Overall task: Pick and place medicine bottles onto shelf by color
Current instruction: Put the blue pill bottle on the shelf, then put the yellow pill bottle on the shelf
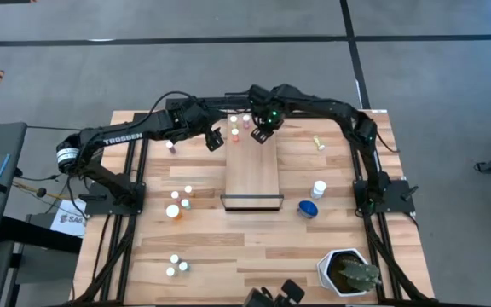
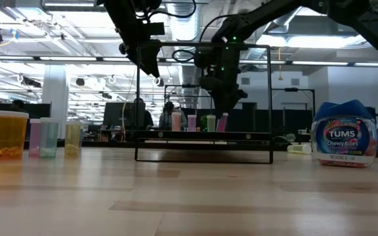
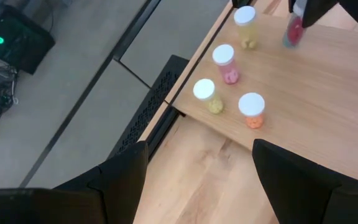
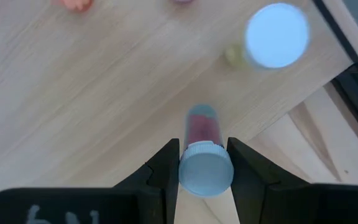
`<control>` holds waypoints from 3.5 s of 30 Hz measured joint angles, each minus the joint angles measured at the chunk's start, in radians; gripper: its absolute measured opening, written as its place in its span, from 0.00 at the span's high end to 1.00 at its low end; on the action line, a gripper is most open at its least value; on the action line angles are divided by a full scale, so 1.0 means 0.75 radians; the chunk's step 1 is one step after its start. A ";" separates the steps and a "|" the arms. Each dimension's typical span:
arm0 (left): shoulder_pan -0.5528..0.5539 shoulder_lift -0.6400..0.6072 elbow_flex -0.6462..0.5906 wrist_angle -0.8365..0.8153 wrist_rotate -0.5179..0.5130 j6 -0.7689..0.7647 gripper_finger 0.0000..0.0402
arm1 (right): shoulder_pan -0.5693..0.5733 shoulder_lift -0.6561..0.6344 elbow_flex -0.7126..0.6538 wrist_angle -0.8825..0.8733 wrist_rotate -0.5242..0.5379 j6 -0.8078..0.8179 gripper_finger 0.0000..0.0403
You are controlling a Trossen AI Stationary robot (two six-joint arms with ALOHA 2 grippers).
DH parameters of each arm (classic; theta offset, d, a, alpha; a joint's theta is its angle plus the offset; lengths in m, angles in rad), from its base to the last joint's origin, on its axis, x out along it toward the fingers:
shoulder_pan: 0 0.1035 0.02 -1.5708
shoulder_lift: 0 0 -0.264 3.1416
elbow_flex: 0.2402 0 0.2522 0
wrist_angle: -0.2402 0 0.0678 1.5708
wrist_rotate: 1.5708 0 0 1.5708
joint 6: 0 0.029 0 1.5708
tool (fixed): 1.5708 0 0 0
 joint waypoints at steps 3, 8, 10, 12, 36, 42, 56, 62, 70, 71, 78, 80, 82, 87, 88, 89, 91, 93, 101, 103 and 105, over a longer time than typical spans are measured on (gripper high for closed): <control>0.000 0.000 0.000 0.000 0.000 0.001 0.31 | -0.010 0.000 0.000 0.005 0.000 0.002 0.68; 0.000 0.000 0.000 0.001 0.001 0.001 0.31 | -0.018 0.000 0.000 0.010 0.000 -0.001 0.68; 0.000 0.000 0.000 0.001 0.000 0.001 0.31 | -0.018 0.000 0.000 0.021 0.000 -0.009 0.68; 0.000 0.000 0.000 0.001 0.000 0.001 0.31 | -0.016 0.000 0.000 0.038 0.000 -0.012 0.68; 0.000 0.000 0.000 0.003 0.001 0.002 0.31 | -0.025 0.000 0.000 0.007 0.001 -0.037 0.68; 0.000 0.000 0.000 0.003 0.001 0.002 0.31 | -0.025 0.000 0.000 0.027 0.001 -0.048 0.67; 0.000 0.000 0.000 0.003 0.001 0.002 0.31 | -0.024 0.000 0.000 0.071 0.001 -0.084 0.50; 0.000 0.000 0.000 0.002 0.001 0.002 0.31 | -0.027 -0.001 0.040 0.043 0.002 -0.112 0.47; 0.000 0.000 0.000 0.002 0.002 0.002 0.31 | -0.027 -0.015 0.141 -0.085 0.116 -0.143 0.49; 0.000 0.000 0.000 0.002 0.004 0.002 0.31 | -0.027 -0.025 0.144 -0.093 0.146 -0.144 0.49; 0.000 0.001 0.000 0.002 0.136 0.037 0.31 | -0.036 -0.148 0.144 -0.181 0.240 -0.143 0.51; -0.001 0.001 0.000 0.001 0.177 0.035 0.31 | -0.044 -0.202 0.106 -0.183 0.249 -0.142 0.52; -0.002 0.001 0.000 0.002 0.189 0.032 0.31 | -0.044 -0.259 0.044 -0.186 0.251 -0.119 0.52; -0.002 0.001 0.000 0.004 0.188 0.031 0.31 | -0.051 -0.450 -0.279 -0.115 0.254 0.012 0.52; -0.002 0.001 0.000 0.006 0.188 0.031 0.31 | -0.051 -0.493 -0.364 -0.088 0.254 0.047 0.52; -0.002 0.001 0.000 0.011 0.188 0.034 0.31 | -0.051 -0.537 -0.454 -0.061 0.254 0.084 0.52; -0.002 0.001 0.000 0.021 0.188 0.042 0.31 | -0.051 -0.623 -0.616 -0.005 0.254 0.163 0.52; -0.003 0.001 0.000 0.026 0.189 0.053 0.31 | -0.051 -0.704 -0.757 0.043 0.253 0.240 0.53; -0.003 0.003 0.000 0.039 0.197 0.026 0.31 | -0.051 -0.858 -1.051 0.141 0.253 0.451 0.52; -0.003 0.003 0.001 0.056 0.218 0.025 0.31 | -0.051 -0.854 -1.081 0.142 0.253 0.458 0.52; -0.002 0.003 0.001 0.067 0.228 0.020 0.31 | -0.051 -0.846 -1.114 0.143 0.260 0.484 0.52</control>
